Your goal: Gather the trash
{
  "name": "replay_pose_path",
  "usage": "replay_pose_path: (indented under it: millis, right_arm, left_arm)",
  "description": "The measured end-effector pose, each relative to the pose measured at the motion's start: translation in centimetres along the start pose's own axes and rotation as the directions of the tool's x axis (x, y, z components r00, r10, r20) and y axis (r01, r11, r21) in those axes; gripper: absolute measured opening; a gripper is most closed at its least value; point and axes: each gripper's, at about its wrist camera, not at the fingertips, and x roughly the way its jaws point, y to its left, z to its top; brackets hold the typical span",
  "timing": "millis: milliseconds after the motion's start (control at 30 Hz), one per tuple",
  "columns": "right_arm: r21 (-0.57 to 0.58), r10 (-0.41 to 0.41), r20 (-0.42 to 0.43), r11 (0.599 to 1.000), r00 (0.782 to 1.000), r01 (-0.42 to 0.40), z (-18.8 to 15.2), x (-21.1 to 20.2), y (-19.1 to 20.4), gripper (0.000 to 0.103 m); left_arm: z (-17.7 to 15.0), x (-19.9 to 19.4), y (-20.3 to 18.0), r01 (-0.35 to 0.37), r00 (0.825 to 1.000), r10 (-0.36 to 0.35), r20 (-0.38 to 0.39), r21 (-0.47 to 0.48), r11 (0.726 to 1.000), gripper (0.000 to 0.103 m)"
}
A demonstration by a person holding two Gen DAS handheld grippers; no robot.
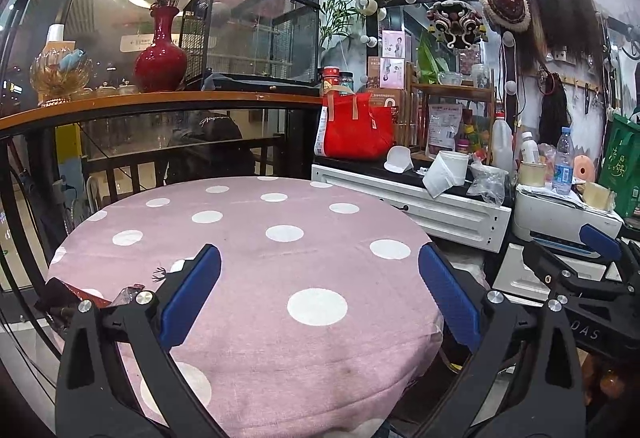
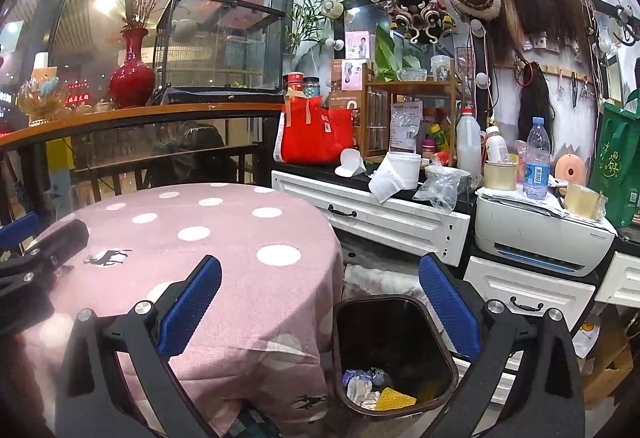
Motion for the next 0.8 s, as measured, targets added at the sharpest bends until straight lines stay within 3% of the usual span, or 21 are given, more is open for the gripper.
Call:
replay_pose_path:
  millis: [800]
  right_arm:
    - [0.003,0.007,-0.009,1.000,1.000,-0.007,-0.10,0.04,0.10,0.097]
  left_arm:
    - [-0.36,0.32,0.06,0.001,1.000,-0.001,-0.009,-0.003,1.000,0.097]
